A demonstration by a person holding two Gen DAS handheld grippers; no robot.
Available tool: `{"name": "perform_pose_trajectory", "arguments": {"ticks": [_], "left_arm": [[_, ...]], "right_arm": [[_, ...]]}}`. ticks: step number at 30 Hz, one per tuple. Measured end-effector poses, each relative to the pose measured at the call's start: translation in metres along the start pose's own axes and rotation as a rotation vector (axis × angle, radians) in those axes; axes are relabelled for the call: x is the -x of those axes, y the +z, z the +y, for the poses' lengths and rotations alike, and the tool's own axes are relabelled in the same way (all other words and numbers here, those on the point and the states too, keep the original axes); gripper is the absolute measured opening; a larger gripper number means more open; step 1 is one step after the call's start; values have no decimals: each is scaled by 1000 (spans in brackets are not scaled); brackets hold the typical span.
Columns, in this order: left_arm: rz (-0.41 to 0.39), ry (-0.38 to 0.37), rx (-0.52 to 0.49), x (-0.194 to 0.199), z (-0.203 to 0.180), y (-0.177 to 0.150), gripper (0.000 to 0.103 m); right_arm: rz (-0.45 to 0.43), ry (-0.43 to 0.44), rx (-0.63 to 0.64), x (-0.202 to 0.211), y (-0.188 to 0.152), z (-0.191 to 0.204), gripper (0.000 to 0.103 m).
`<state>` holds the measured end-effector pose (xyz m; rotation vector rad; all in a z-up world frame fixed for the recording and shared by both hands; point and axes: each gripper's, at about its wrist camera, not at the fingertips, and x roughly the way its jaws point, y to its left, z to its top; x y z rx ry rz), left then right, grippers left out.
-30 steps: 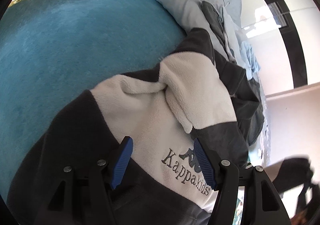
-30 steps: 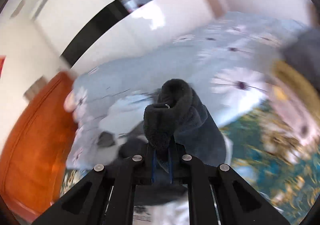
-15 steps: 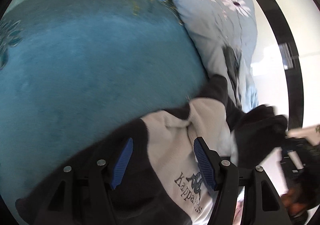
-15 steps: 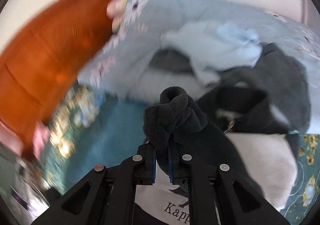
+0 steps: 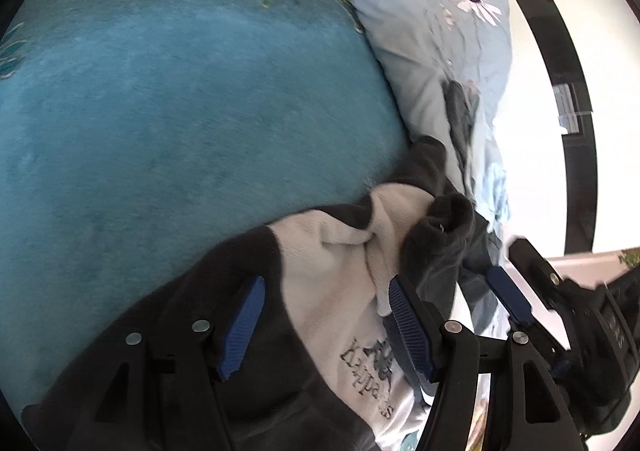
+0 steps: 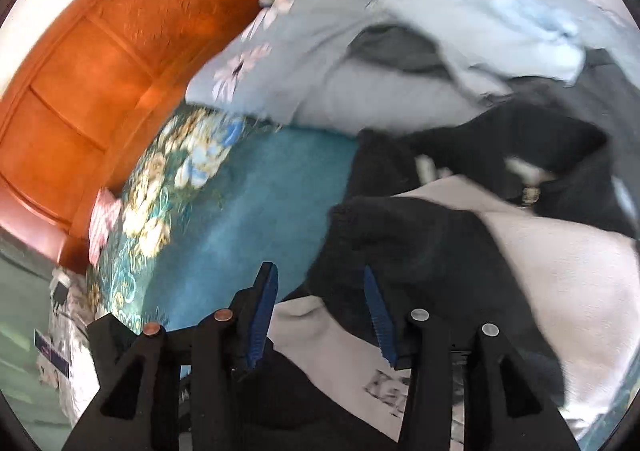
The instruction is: Fold clothes
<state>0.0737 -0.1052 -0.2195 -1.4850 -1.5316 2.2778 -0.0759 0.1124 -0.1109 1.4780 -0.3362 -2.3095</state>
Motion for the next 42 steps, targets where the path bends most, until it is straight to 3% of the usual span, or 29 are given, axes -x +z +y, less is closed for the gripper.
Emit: {"name": "perform_pose_trajectory", "arguments": {"ticks": [3,8,12,14,15,19,24,26,28,32,33,41,42], "left_arm": [[39,-19,-79,-14,-20,3,69],[29,-35,-232,-31,-63,20,69],[66,-43,-342,-45,-86,24,66],[83,-30,-377,-53,-93,26,53],[98,-24,-387,-57,-95,28,34],[129,-16,-455,-67,-109,31,20],[92,-173,-662,-44,-164,34,19],[55,-194,-714,-32,-172,38,20],[59,-134,-697,-39,-159,46,20],[211,89,-593,-90,-105,62,20],[226,110,-602,-94,-99,62,23],[235,88,-641,-63,-99,64,34],[241,85,-655,-53,-92,63,41]], "right_arm": [[-45,-21,-85,29,-10,-33,52],[-71,-73,-259,68,-47,-96,52],[-75,-99,-389,89,-81,-138,52],[-77,-101,-442,92,-92,-150,52],[-80,-99,-468,95,-98,-156,52],[-89,-96,-542,102,-115,-172,52],[-104,-83,-574,105,-117,-180,52],[-106,-81,-571,105,-116,-179,52],[-103,-83,-569,102,-116,-180,52],[-91,-81,-585,96,-121,-182,52],[-87,-81,-588,95,-122,-182,52],[-99,-86,-617,112,-142,-184,52],[-100,-84,-619,114,-148,-184,52]]}}
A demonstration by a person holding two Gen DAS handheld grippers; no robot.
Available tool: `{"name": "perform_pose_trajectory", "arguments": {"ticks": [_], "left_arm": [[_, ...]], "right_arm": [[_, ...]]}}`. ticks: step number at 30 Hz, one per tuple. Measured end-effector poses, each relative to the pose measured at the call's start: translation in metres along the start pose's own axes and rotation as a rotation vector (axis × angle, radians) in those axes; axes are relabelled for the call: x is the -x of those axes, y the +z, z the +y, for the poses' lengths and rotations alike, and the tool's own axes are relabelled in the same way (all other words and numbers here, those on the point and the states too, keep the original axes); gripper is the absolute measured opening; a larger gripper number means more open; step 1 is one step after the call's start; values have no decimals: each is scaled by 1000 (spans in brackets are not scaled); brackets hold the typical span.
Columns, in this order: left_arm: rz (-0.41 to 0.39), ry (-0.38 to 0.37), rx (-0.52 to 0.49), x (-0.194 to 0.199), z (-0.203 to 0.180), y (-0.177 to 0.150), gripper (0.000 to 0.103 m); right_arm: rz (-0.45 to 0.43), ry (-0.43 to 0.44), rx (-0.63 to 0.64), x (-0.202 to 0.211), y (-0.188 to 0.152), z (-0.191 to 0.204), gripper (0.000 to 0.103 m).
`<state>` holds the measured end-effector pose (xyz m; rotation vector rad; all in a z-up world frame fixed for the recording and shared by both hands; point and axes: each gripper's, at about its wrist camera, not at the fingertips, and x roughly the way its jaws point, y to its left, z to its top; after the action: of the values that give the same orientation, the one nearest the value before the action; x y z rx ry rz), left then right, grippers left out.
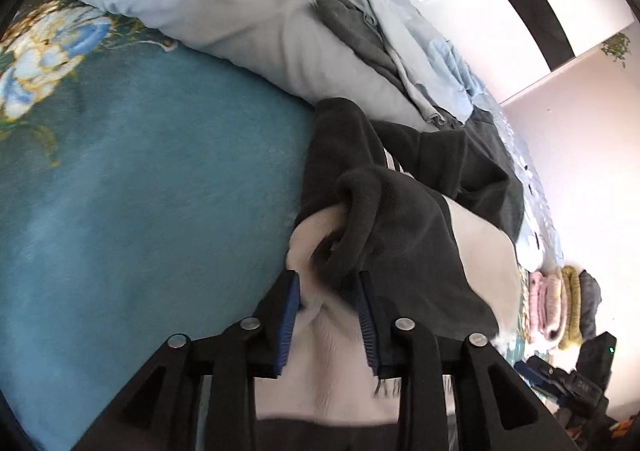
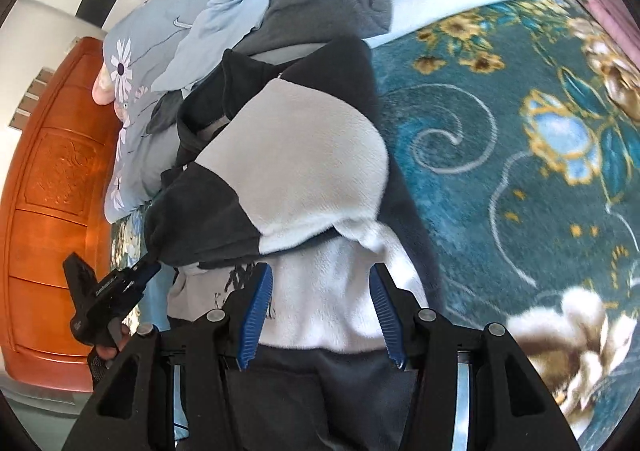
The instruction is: Fold clothes
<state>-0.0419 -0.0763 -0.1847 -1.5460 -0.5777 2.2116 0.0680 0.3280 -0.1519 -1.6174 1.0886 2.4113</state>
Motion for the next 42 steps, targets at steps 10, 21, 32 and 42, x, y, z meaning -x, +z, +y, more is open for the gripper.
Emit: {"name": "perform_pose_trajectory", "arguments": {"ticks": [10,21,32,42], "left_arm": [[189,-21,81,53,91,-113,55],[325,-89,-50,32,37,-163,57],[243,-142,12,28,41,-176,65],[251,-42,25,44,54,-180,33]], "right_arm": [[101,96,-171,9,-96,-85,52],[193,252,-152,-9,-145,-67,52],[198,284,-194,-10,-164,-84,36],[224,258,-80,-19,-152,-60,14]]}}
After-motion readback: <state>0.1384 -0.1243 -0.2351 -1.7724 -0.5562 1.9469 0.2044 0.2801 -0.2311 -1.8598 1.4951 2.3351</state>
